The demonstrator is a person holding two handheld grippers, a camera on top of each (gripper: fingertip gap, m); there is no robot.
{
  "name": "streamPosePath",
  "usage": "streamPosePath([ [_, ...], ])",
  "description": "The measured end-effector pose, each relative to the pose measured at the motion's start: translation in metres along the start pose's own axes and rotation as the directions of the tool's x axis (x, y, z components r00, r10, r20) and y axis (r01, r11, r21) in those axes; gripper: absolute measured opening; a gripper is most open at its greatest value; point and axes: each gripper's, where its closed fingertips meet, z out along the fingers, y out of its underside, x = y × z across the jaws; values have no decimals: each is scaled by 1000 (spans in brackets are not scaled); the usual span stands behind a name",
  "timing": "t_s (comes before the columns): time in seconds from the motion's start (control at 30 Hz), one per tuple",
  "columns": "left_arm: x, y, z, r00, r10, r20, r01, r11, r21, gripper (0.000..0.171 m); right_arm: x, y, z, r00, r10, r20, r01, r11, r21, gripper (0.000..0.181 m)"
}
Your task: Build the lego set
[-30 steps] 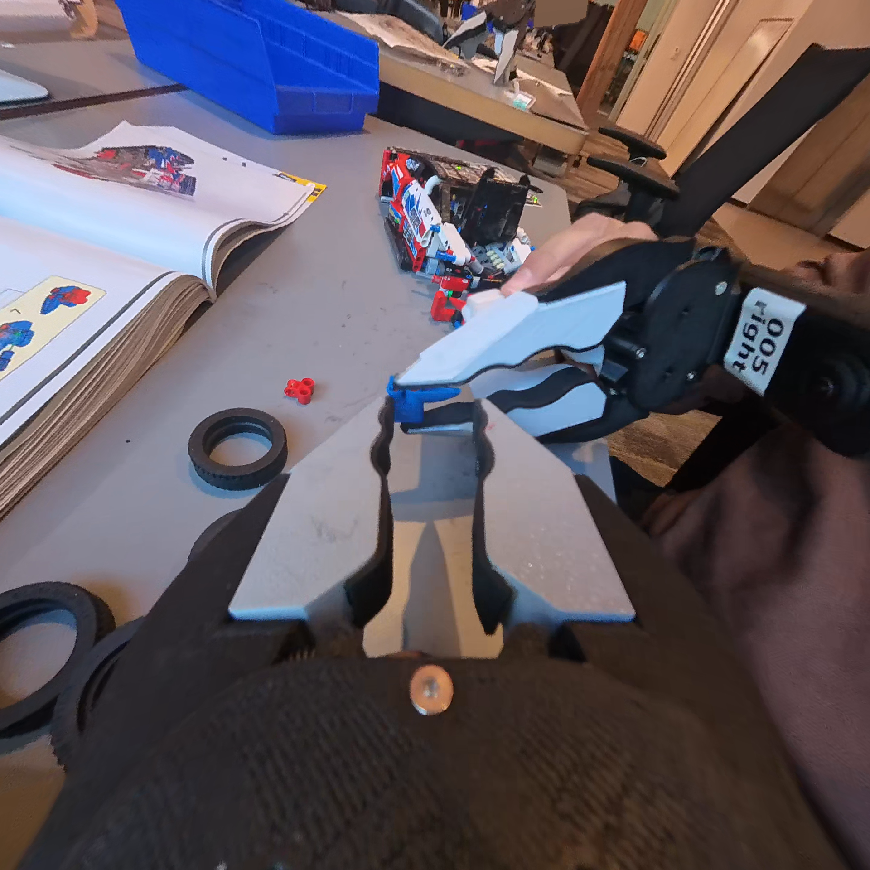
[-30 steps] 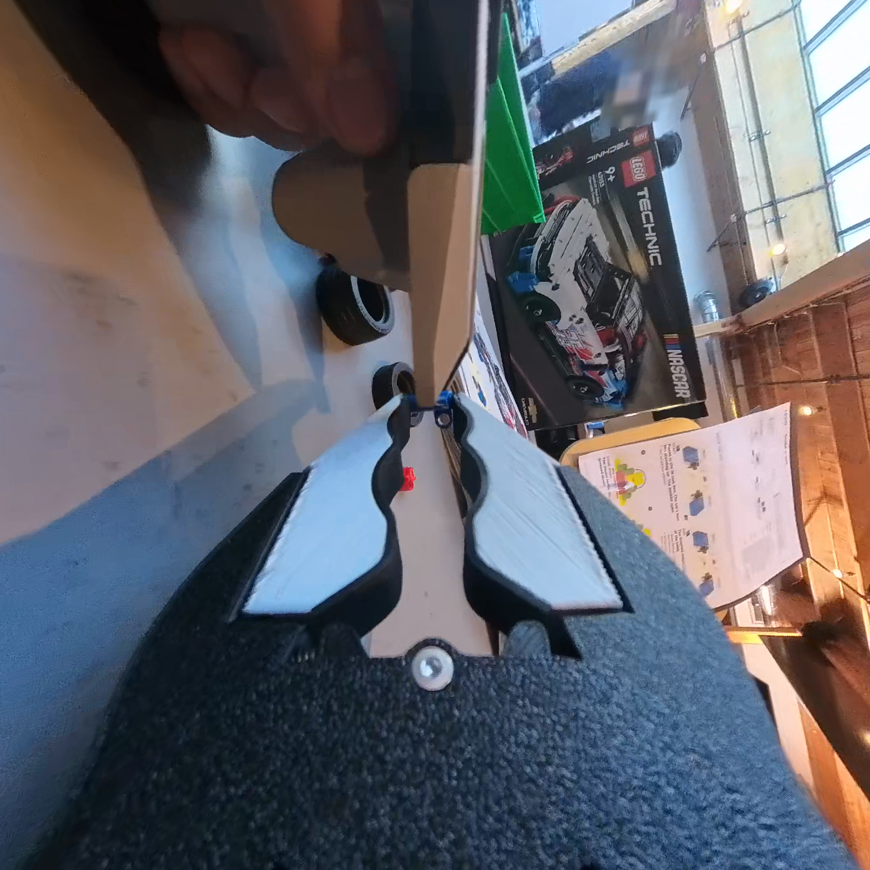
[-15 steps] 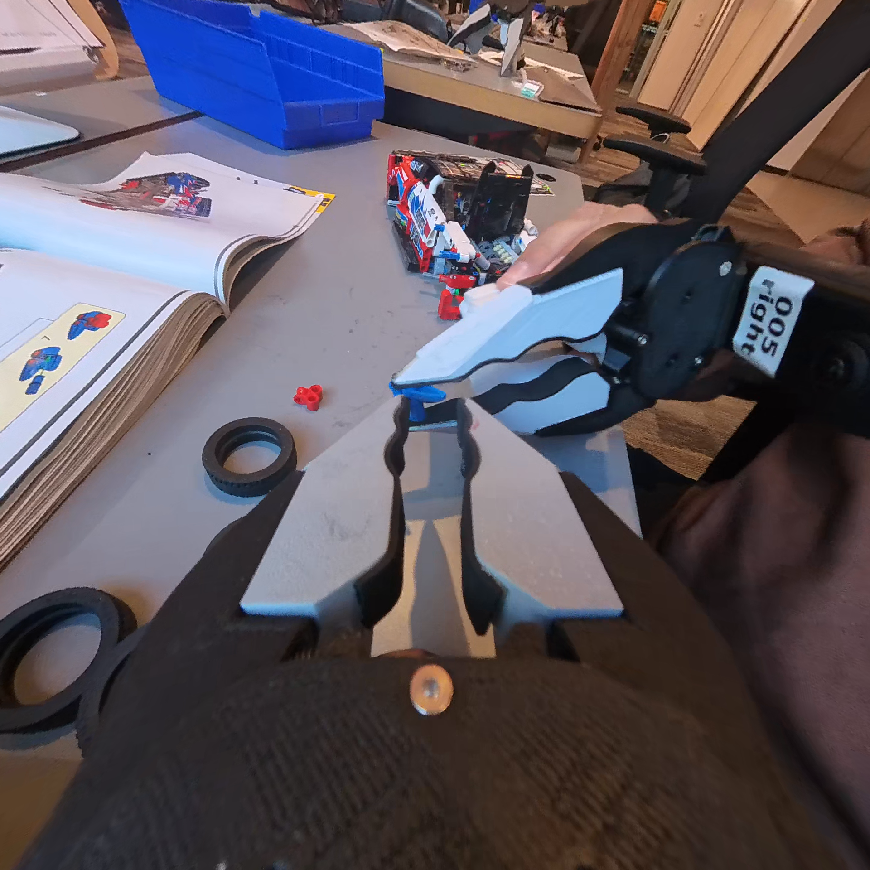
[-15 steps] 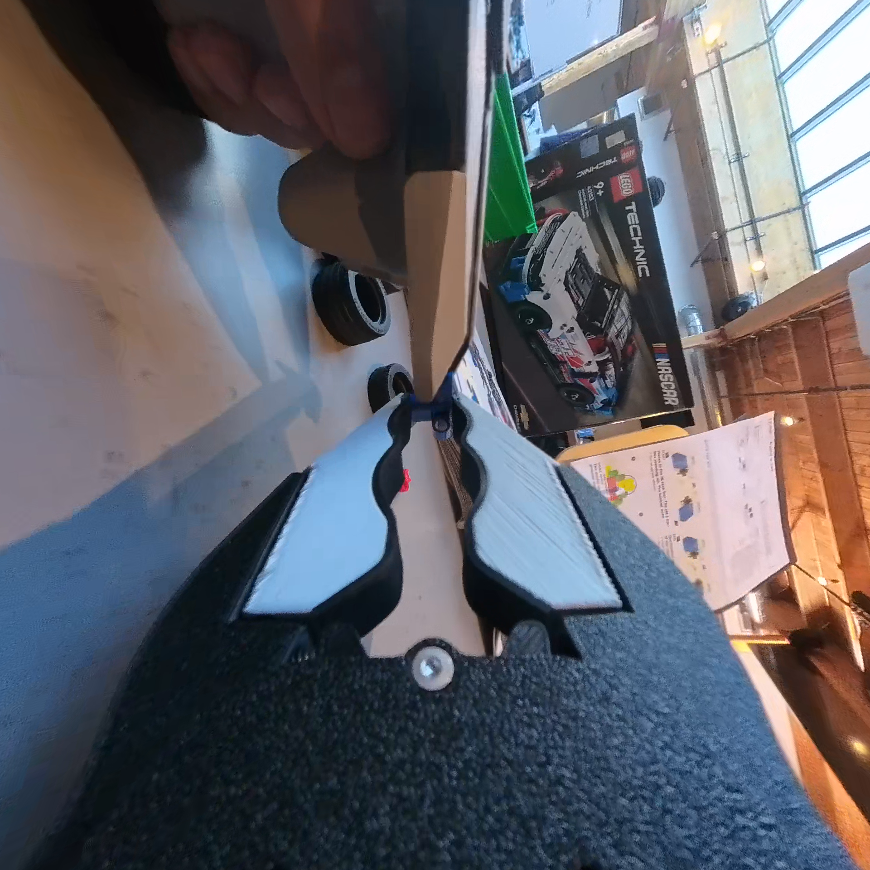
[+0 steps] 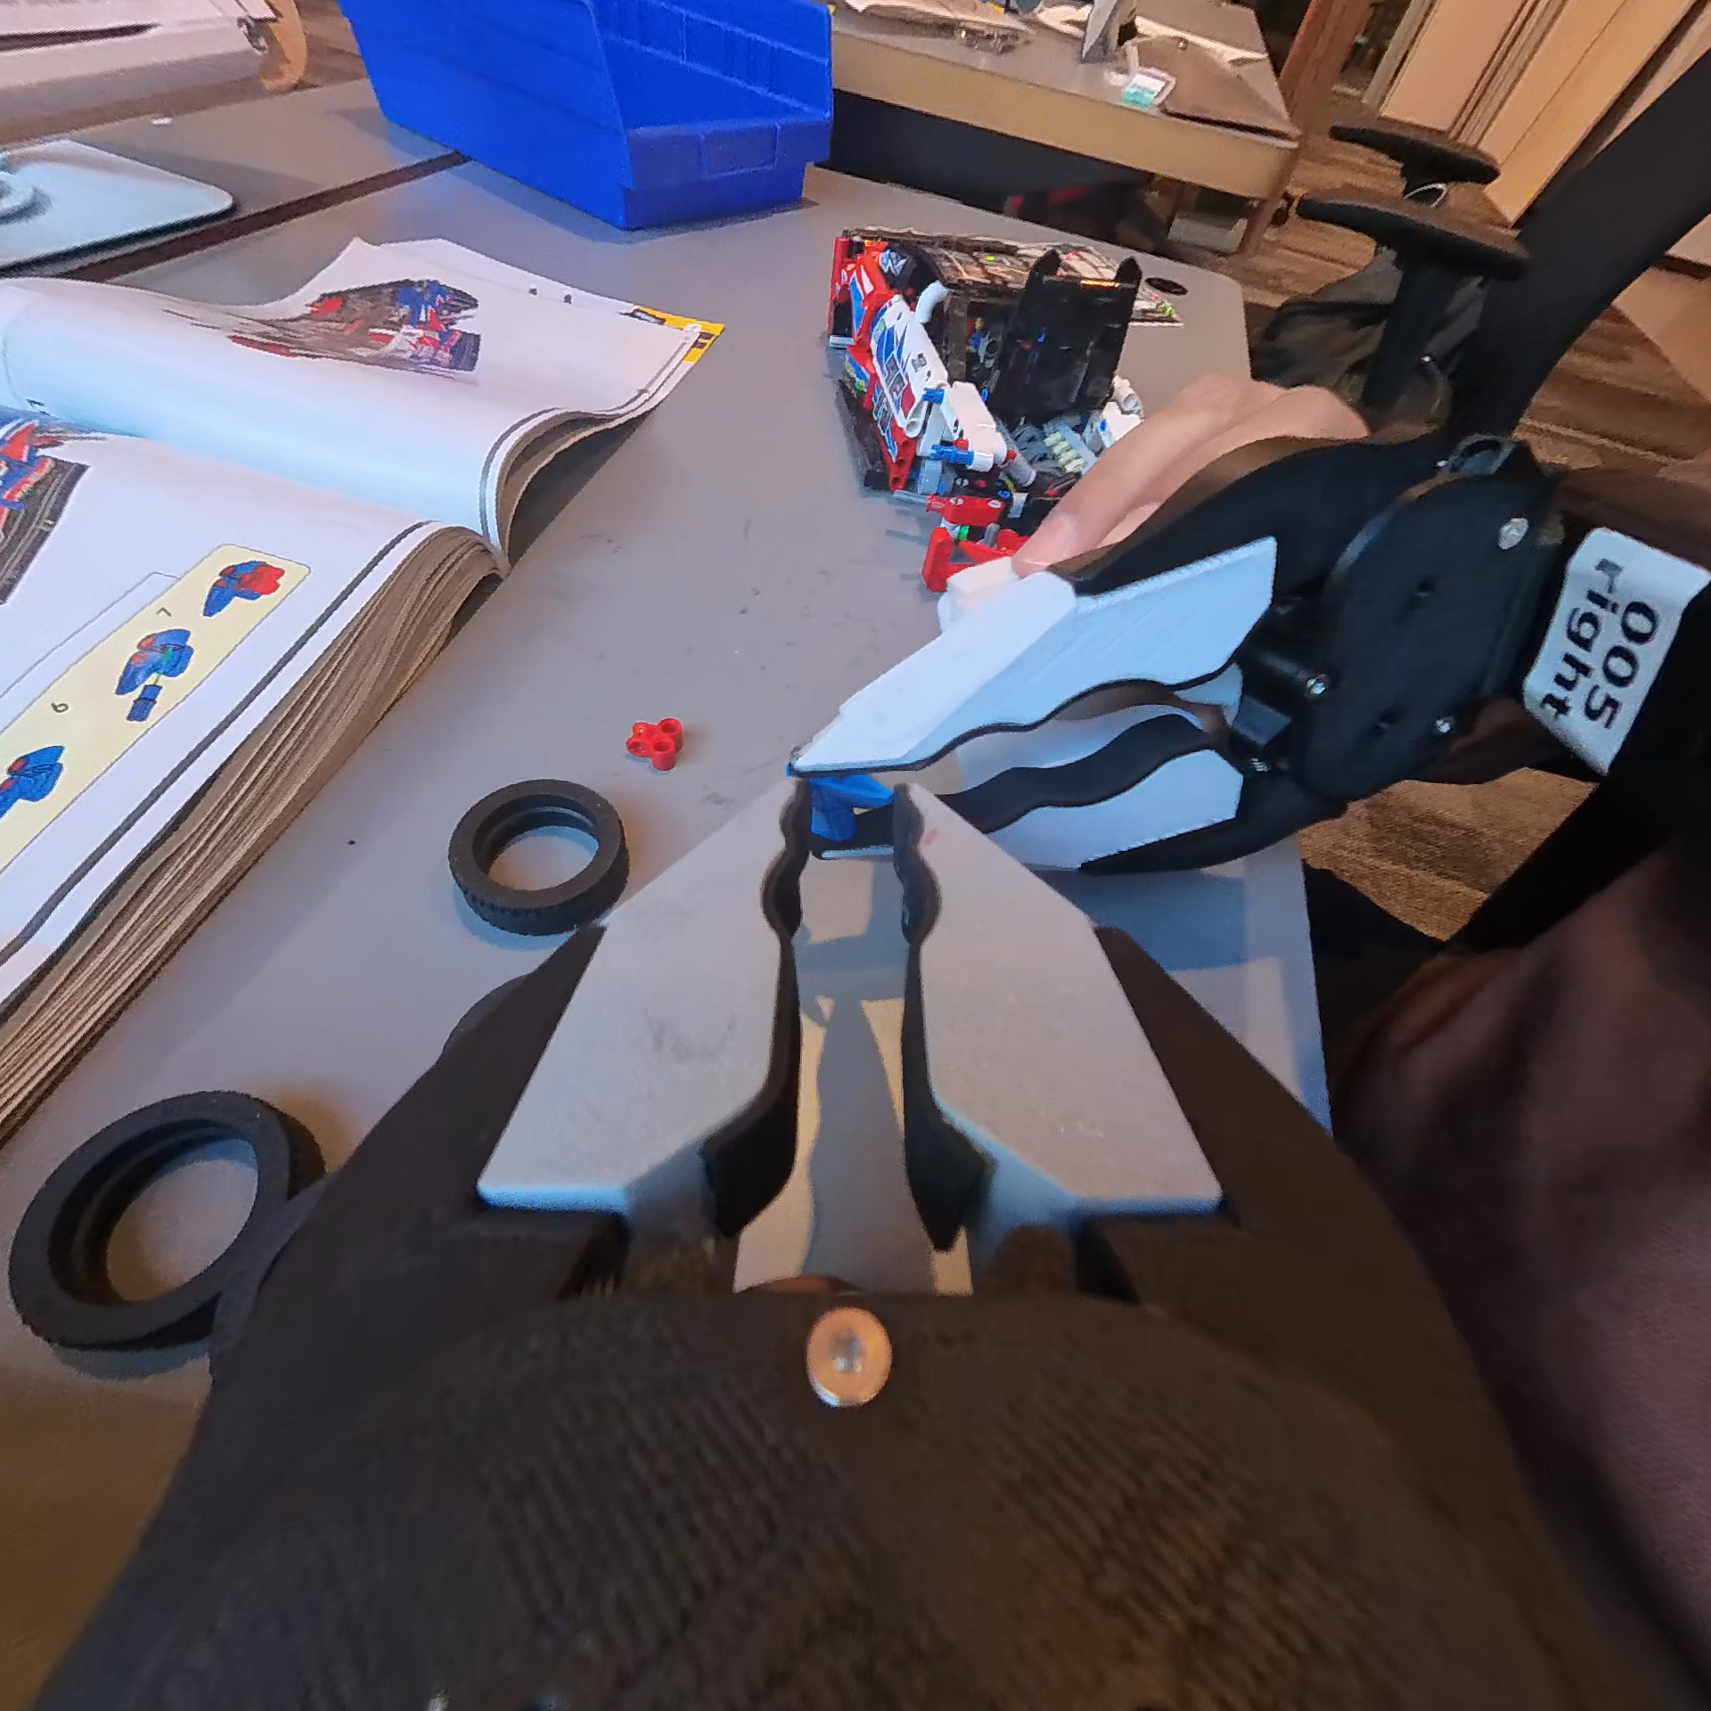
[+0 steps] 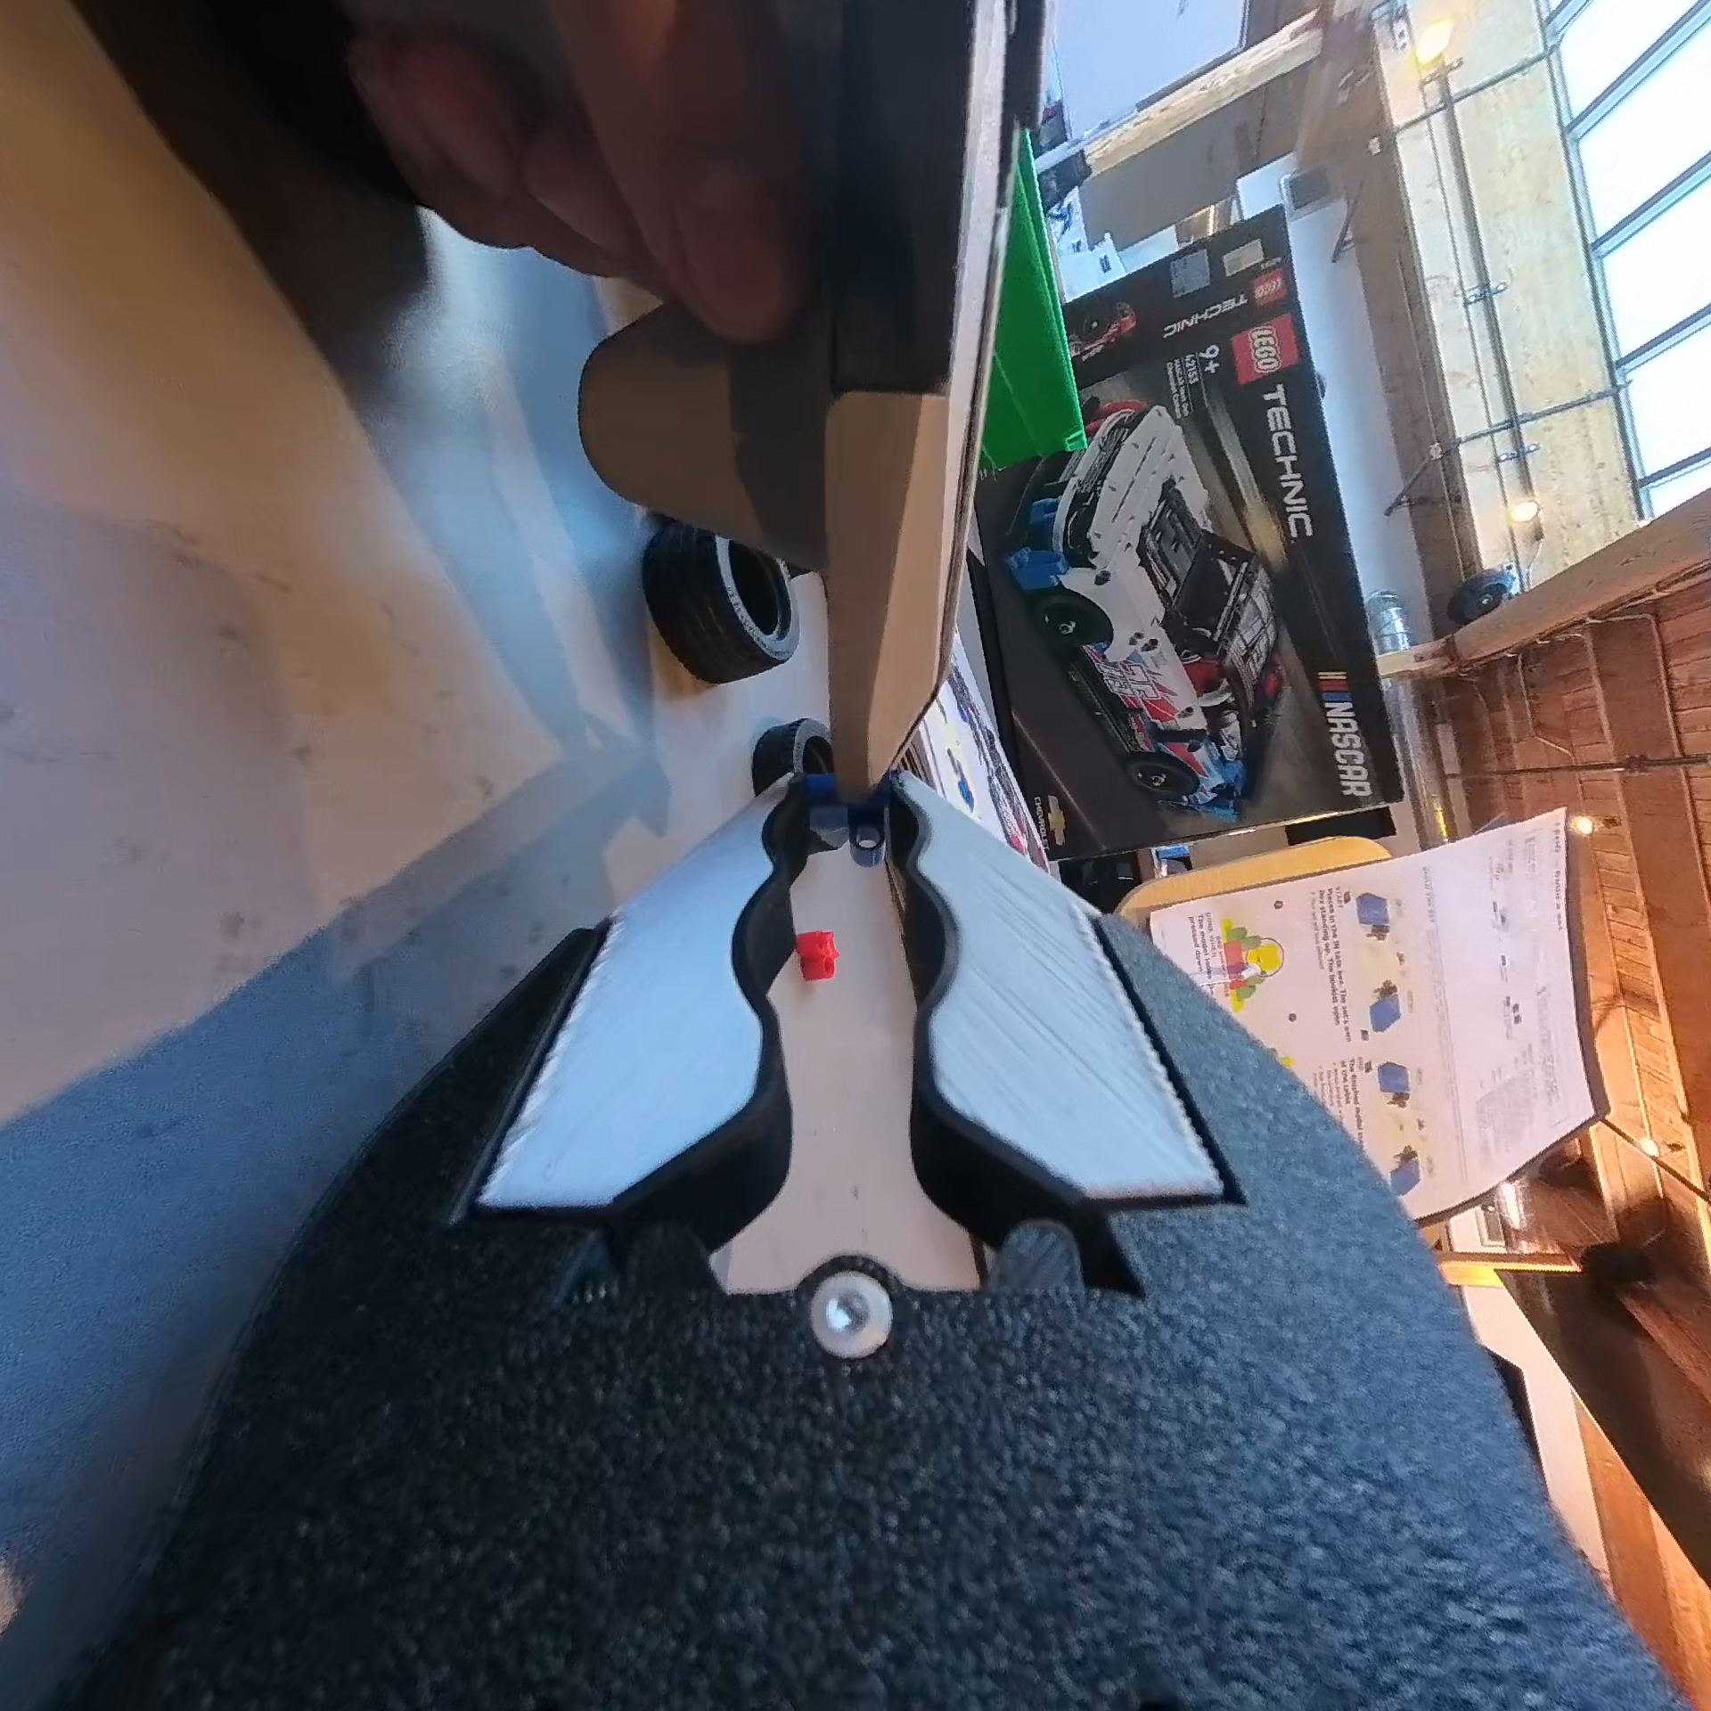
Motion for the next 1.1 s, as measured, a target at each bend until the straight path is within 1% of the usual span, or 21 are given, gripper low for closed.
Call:
streamPosePath([
  [0.1,2,1,1,1000,-5,-17,5,1000,-5,18,0,1,0,1000,11,0,-11,1000,1,17],
  [0.17,4,0,2,998,-36,-51,36,999,-5,27,1,-2,-1,1000,23,-2,-23,1000,18,17],
  [0.23,8,-4,-1,993,-65,-95,68,997,27,29,4,-7,-3,999,45,-11,-44,998,39,16],
  [0.33,8,-9,-5,988,-92,-120,100,993,64,27,8,-13,-7,996,94,-7,-93,992,82,16],
  [0.4,10,-9,-4,982,-114,-152,124,990,60,26,10,-16,-9,991,134,3,-134,985,110,16],
  [0.5,18,-8,-2,970,-132,-204,142,989,37,22,10,-21,-13,987,157,26,-159,976,148,17],
  [0.6,20,-8,-3,974,-106,-201,117,992,44,20,9,-24,-15,987,159,34,-163,972,169,17],
  [0.67,18,-9,-3,978,-100,-184,110,993,48,13,10,-26,-17,985,170,41,-175,968,181,17],
  [0.8,17,-10,-4,979,-95,-180,107,992,59,12,11,-21,-19,978,201,54,-207,964,167,17],
  [0.87,15,-8,-3,988,-64,-141,71,996,47,12,9,-18,-19,976,210,61,-217,964,152,17],
  [0.97,-3,-1,-1,999,17,28,-17,1000,2,12,6,-4,-15,982,182,47,-185,980,72,15],
  [1.03,-11,5,0,995,34,90,-31,999,-36,12,8,10,-14,983,184,25,-184,983,-3,3],
  [1.1,-18,13,1,989,24,144,-10,995,-96,12,13,21,-15,970,245,6,-244,967,-72,0],
])
